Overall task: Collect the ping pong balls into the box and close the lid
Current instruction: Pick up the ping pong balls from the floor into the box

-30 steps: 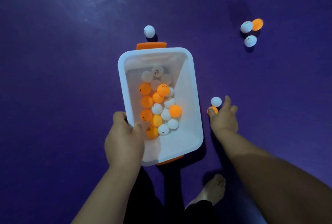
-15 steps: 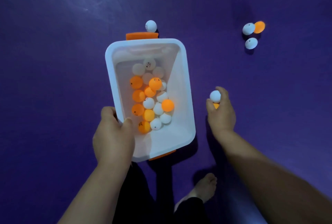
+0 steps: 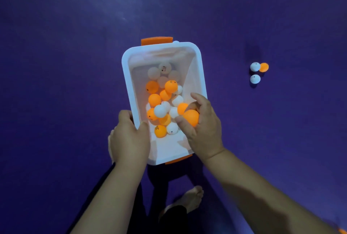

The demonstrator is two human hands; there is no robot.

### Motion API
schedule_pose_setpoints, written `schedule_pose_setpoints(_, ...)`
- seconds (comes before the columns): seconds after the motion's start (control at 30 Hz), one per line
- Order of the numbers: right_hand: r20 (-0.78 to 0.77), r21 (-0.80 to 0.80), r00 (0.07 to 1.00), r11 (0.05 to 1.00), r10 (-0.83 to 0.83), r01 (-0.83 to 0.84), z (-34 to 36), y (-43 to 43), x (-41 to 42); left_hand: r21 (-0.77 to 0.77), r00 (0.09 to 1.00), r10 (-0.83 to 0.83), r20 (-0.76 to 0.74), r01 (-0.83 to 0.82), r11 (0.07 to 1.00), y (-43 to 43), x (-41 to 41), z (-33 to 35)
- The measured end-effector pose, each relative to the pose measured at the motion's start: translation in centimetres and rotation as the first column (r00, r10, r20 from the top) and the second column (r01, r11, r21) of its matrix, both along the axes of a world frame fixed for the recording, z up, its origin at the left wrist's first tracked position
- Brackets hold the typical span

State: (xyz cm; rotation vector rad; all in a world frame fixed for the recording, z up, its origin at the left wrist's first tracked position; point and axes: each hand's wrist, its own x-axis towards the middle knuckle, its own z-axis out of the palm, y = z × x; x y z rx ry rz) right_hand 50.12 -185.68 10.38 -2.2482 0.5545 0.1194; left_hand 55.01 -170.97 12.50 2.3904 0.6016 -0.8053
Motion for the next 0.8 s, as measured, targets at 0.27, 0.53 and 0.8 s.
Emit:
schedule_pose_setpoints(0.27, 0.220, -0.113, 0.976, 0.993, -0.008, 0.033, -4.0, 0.5, 6.6, -0.024, 0.992, 0.129, 0.008, -0.129, 0.991, 3.4, 2.7, -0.8)
schedule_pose_setpoints(0.53, -0.204, -0.210, 0.975, 0.977, -0.091, 0.048, -12.0, -2.5, 15.4, 0.042, 0.956, 0.293, 0.016, -0.293, 0.955, 7.4, 5.5, -2.8)
schedule_pose_setpoints(0.8, -0.607, -0.195, 0.780, 0.923, 0.151, -0.331, -16.9, -3.1, 21.4, 0.025, 0.940, 0.339, 0.044, -0.340, 0.940, 9.2, 9.3, -5.2)
